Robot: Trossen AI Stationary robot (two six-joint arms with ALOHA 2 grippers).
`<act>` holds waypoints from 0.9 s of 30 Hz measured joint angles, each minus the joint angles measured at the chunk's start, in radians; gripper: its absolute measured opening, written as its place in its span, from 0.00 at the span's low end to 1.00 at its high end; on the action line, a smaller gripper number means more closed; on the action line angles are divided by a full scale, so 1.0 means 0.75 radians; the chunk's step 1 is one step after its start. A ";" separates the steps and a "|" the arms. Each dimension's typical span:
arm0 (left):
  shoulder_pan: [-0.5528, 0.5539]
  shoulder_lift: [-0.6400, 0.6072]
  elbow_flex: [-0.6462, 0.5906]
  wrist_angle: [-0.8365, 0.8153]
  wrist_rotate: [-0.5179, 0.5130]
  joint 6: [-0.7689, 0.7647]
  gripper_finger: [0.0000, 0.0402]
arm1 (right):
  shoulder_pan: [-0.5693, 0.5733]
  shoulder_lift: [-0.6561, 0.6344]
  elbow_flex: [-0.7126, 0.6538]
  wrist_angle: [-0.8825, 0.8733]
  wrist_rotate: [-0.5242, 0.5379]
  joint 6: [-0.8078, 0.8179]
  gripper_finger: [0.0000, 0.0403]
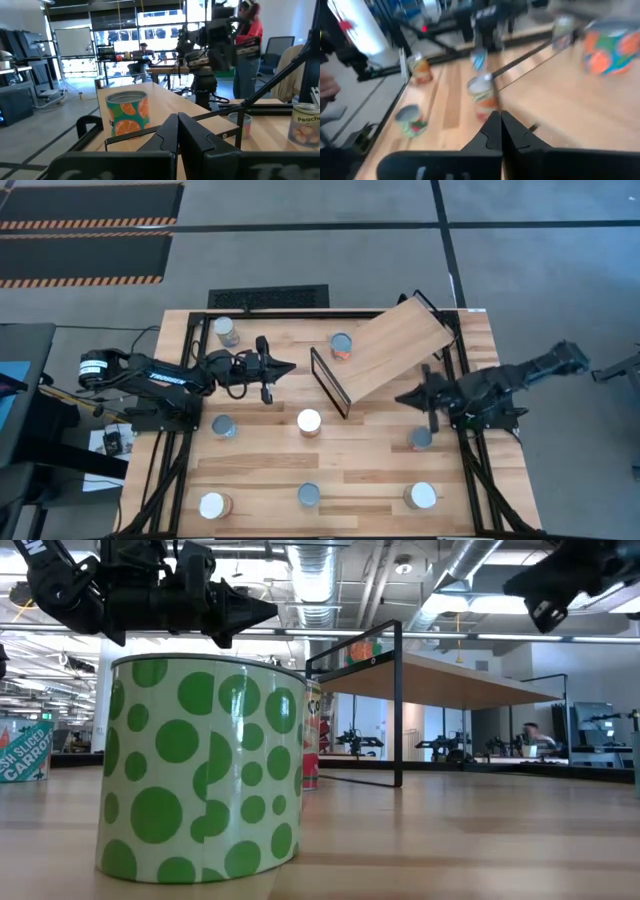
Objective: Pick and place cans onto a shelf
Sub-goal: Put the canned peaches on the shelf
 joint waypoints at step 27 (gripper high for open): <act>-0.001 0.001 0.001 -0.041 0.000 -0.034 0.00 | 0.768 1.542 1.418 -1.266 -0.330 1.877 0.27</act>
